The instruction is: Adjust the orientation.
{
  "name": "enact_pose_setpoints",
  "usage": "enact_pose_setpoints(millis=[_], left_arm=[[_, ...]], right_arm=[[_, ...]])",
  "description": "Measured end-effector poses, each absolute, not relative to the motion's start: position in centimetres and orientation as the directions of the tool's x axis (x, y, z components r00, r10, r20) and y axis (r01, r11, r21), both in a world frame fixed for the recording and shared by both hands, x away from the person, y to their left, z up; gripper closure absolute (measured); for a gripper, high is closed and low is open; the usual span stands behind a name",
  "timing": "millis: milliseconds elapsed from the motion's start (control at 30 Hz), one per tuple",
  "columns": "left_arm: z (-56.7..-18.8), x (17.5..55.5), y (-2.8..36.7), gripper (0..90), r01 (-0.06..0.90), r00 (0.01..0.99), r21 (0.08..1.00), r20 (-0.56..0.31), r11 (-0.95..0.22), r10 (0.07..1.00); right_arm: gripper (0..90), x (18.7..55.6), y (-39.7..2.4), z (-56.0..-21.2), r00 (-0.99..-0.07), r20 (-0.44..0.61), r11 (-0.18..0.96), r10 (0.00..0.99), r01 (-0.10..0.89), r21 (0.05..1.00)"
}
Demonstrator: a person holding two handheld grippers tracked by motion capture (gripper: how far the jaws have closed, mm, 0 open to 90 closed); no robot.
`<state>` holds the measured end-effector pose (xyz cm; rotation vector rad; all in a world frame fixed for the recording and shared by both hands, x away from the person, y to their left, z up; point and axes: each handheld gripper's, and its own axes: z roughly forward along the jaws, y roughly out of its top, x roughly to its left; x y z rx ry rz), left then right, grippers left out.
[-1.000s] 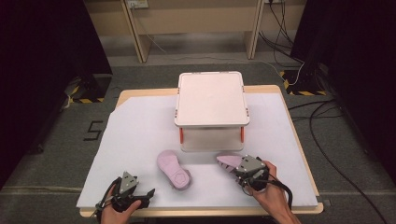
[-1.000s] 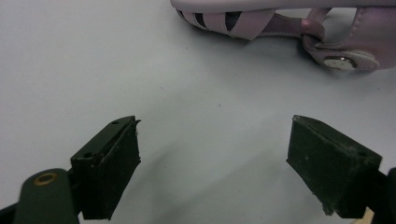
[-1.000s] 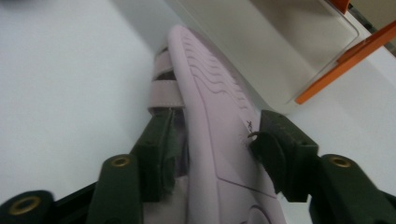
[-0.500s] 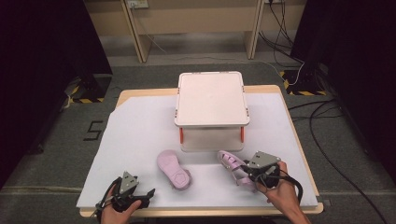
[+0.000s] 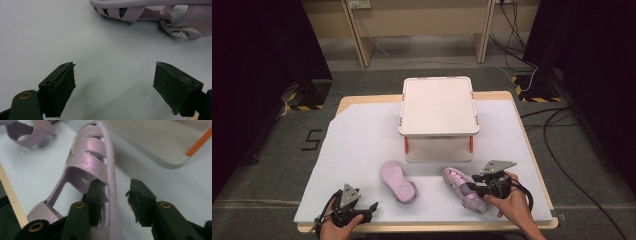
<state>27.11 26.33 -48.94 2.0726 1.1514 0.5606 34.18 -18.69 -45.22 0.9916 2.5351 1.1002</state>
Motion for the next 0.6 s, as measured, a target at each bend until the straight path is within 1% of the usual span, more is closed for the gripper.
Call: enact_pose_setpoints(millis=[33, 67, 100, 133, 167, 267, 300, 367, 600], left_arm=[[-49.0, 27.1, 26.3, 16.9, 0.559, 0.514, 0.743, 0.038, -0.368, 0.857], [-49.0, 27.1, 26.3, 16.9, 0.559, 0.514, 0.743, 0.038, -0.368, 0.857], [-49.0, 27.1, 26.3, 16.9, 0.560, 0.513, 0.743, 0.037, -0.367, 0.858], [-49.0, 27.1, 26.3, 16.9, 0.559, 0.513, 0.743, 0.038, -0.368, 0.857], [-48.9, 27.1, 26.3, 16.9, 0.558, 0.514, 0.745, 0.038, -0.367, 0.857], [-49.0, 27.1, 26.3, 16.9, 0.560, 0.515, 0.741, 0.038, -0.370, 0.856], [-49.0, 27.1, 26.3, 16.9, 0.561, 0.516, 0.740, 0.039, -0.371, 0.856], [-48.9, 27.1, 26.3, 16.9, 0.558, 0.515, 0.743, 0.040, -0.370, 0.856], [-48.9, 27.1, 26.3, 16.9, 0.557, 0.515, 0.745, 0.038, -0.368, 0.856]], right_arm=[[56.4, 34.3, -18.9, -45.2, -0.745, 0.082, 0.484, 0.662, 0.509, 0.712], [56.4, 34.3, -18.9, -45.2, -0.745, 0.082, 0.484, 0.662, 0.509, 0.712], [53.5, 34.4, -19.3, -45.1, -0.733, 0.079, 0.468, 0.676, 0.509, 0.722], [53.5, 34.4, -19.3, -45.1, -0.733, 0.079, 0.468, 0.676, 0.509, 0.722], [51.5, 34.5, -19.7, -44.8, -0.725, 0.065, 0.465, 0.686, 0.506, 0.727], [51.4, 34.6, -20.0, -44.7, -0.723, 0.056, 0.465, 0.689, 0.500, 0.730], [50.9, 34.7, -20.5, -44.5, -0.712, 0.068, 0.438, 0.699, 0.501, 0.747], [51.1, 34.8, -21.0, -44.2, -0.702, 0.067, 0.423, 0.709, 0.498, 0.757], [50.8, 35.1, -23.1, -43.8, -0.661, 0.046, 0.395, 0.749, 0.501, 0.770]])
